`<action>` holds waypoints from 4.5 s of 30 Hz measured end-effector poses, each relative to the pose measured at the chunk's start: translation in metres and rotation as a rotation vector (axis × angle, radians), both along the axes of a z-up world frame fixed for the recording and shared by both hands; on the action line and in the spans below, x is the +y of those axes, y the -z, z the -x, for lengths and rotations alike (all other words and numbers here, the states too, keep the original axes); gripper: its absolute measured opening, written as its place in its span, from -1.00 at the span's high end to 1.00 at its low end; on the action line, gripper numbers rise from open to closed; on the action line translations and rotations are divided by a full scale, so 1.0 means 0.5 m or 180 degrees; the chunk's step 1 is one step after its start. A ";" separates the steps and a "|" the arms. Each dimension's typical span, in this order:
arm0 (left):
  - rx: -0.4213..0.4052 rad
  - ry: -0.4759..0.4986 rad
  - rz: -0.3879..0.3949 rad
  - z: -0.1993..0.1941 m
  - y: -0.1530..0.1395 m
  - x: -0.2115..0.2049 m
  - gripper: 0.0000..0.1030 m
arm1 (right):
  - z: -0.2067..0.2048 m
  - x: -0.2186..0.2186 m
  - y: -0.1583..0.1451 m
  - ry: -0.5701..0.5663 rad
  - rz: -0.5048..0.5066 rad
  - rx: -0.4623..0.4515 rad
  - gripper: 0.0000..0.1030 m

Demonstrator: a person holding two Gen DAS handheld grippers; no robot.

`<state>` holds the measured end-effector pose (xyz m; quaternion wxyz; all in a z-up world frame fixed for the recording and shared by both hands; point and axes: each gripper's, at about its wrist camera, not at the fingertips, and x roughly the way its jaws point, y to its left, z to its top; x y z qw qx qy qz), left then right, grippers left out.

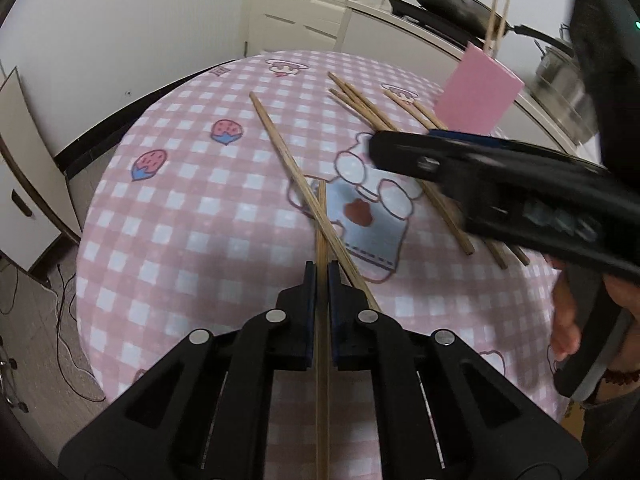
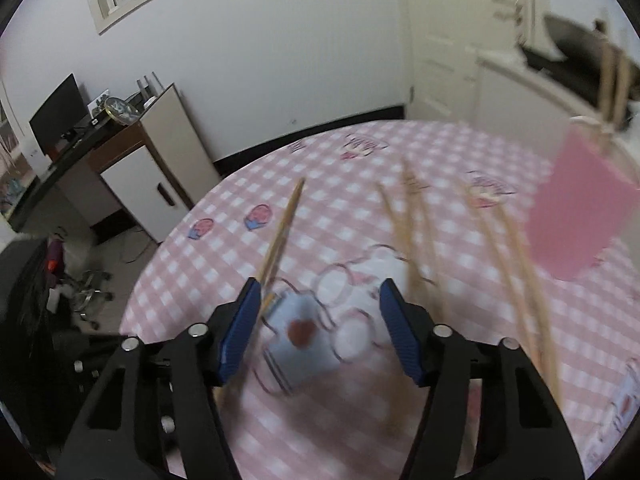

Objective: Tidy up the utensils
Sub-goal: 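Grasp a chopstick with the left tool while the right tool grasps another, then lift both chopsticks and lower them into the pink cup, then open both tools to release the chopsticks into the pink cup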

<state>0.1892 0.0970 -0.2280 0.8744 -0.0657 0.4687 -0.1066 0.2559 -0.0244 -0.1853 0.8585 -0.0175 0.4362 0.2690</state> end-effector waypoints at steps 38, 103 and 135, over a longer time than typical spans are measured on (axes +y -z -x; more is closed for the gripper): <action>0.0046 -0.0212 -0.0053 -0.038 -0.014 0.001 0.88 | 0.029 -0.015 0.029 -0.0116 0.0332 0.0487 0.83; -0.1794 0.0256 0.0183 -0.279 -0.388 -0.361 0.88 | -0.058 -0.397 -0.302 0.1206 -0.0412 -0.1676 0.91; -0.1194 0.0420 0.0254 -0.284 -0.306 -0.350 0.25 | -0.026 -0.415 -0.254 0.1347 -0.0460 -0.1320 0.58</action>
